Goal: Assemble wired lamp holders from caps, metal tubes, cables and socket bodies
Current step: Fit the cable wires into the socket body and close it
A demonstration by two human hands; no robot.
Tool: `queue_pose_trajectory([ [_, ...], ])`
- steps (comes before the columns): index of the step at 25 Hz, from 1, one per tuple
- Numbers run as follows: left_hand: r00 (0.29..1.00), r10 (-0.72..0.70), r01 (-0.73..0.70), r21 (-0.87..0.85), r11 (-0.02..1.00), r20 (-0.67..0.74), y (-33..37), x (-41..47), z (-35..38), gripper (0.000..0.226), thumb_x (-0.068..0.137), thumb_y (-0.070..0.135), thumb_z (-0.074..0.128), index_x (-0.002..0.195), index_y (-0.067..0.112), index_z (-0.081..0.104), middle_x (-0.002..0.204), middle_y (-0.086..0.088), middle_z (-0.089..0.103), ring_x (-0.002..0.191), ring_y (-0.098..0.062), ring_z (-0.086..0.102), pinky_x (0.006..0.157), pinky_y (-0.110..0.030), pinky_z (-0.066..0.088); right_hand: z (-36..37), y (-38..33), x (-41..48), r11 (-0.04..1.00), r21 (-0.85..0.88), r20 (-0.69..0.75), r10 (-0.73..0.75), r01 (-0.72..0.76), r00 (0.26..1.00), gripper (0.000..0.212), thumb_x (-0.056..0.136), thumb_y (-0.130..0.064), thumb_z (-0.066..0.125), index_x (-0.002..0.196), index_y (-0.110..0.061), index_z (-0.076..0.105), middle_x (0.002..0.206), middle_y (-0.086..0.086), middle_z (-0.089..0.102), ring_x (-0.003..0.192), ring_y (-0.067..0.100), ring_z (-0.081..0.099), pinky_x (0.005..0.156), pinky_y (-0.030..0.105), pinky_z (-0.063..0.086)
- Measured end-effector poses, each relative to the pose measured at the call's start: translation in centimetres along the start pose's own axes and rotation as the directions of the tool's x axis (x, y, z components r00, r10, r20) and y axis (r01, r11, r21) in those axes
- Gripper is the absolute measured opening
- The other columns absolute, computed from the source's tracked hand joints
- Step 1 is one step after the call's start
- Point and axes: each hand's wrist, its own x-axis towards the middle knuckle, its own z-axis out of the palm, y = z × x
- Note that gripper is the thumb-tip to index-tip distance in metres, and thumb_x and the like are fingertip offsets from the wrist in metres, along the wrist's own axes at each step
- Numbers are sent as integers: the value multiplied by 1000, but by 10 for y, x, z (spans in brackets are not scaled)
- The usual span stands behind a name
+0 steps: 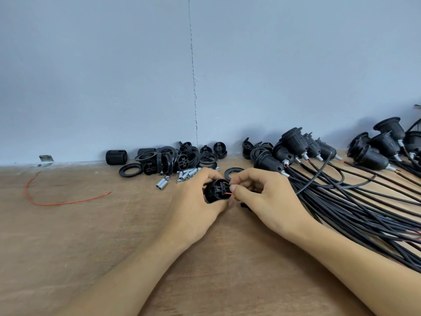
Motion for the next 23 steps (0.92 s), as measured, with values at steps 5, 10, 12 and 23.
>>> queue_pose_trajectory([
  [5,1000,6,-6,-12,1000,5,-1,0,0,40,72,22,91,100,37,67,98,23,74,96,0,70,89,-40,58,0,-6,-3,999,-38,-7,-18,18,1000,15,82,-9,69,79,-23,72,67,-9,71,70,12,67,74,30,56],
  [10,999,49,-48,20,999,-18,3,-1,0,39,71,18,90,99,34,67,96,25,73,95,2,69,90,-32,56,1,-9,-4,1000,-21,-41,21,-22,999,14,78,-8,66,76,-21,68,65,-4,72,71,20,70,76,41,58],
  [12,998,59,-57,40,998,-33,4,-2,0,38,71,19,90,98,34,68,96,27,73,93,4,68,86,-24,54,0,-10,-4,999,-27,-49,18,-19,999,14,78,-8,66,74,-22,67,65,-2,72,71,20,69,75,41,57],
  [23,986,154,-145,143,979,-56,7,-3,-1,29,75,19,86,97,31,70,90,19,71,91,-2,66,77,-9,45,1,-10,-5,997,-73,-49,-34,30,998,13,80,-9,68,77,-21,69,68,-2,71,69,15,66,72,34,55],
])
